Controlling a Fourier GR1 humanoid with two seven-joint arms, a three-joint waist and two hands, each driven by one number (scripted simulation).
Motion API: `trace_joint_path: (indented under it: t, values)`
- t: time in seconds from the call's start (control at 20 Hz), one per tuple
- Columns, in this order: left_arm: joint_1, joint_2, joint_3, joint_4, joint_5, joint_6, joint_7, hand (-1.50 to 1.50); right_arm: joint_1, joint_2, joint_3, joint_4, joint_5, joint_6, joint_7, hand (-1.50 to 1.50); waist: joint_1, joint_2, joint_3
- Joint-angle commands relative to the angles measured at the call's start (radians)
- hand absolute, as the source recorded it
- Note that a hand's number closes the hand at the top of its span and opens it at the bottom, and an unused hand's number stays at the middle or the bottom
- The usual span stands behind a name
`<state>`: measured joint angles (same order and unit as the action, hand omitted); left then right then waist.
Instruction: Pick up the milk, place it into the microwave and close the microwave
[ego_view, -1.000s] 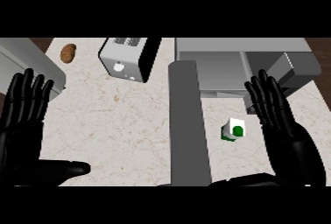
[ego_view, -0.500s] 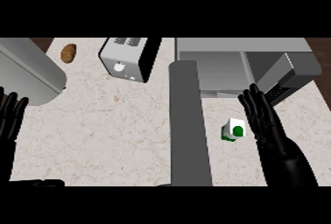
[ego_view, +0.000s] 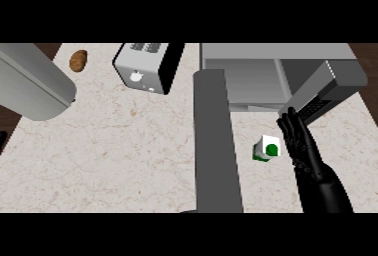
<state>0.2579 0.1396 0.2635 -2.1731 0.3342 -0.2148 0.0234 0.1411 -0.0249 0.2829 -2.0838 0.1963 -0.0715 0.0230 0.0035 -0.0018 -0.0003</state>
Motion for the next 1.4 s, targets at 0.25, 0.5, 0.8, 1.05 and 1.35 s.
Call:
trace_joint_path:
  t: [0.25, 0.5, 0.8, 1.05, 1.35]
  values:
    - [0.076, -0.031, 0.070, 0.014, 0.033, -0.103, -0.058, -1.50, -0.015, 0.004, -0.101, 0.230, -0.051, 0.000, -0.164, -1.50, 0.001, 0.001, 0.000]
    - [0.084, -0.014, 0.129, 0.031, 0.095, -0.152, -0.056, -1.50, -0.044, 0.002, -0.156, 0.345, -0.050, -0.020, -0.204, -1.50, 0.002, 0.002, 0.000]
    - [0.100, -0.042, 0.117, 0.012, 0.068, -0.183, -0.042, -1.50, -0.087, -0.017, -0.253, 0.520, -0.082, -0.023, -0.315, -1.50, 0.002, 0.002, 0.000]
    - [0.158, -0.015, 0.220, -0.052, 0.185, -0.218, 0.001, -1.50, -0.048, -0.041, -0.295, 0.649, -0.097, 0.002, -0.456, -1.50, 0.005, 0.001, 0.001]
    - [0.095, -0.077, 0.180, 0.011, 0.068, -0.242, -0.046, -1.50, -0.144, -0.048, -0.342, 0.839, -0.125, 0.033, -0.528, -1.50, 0.001, 0.001, 0.000]
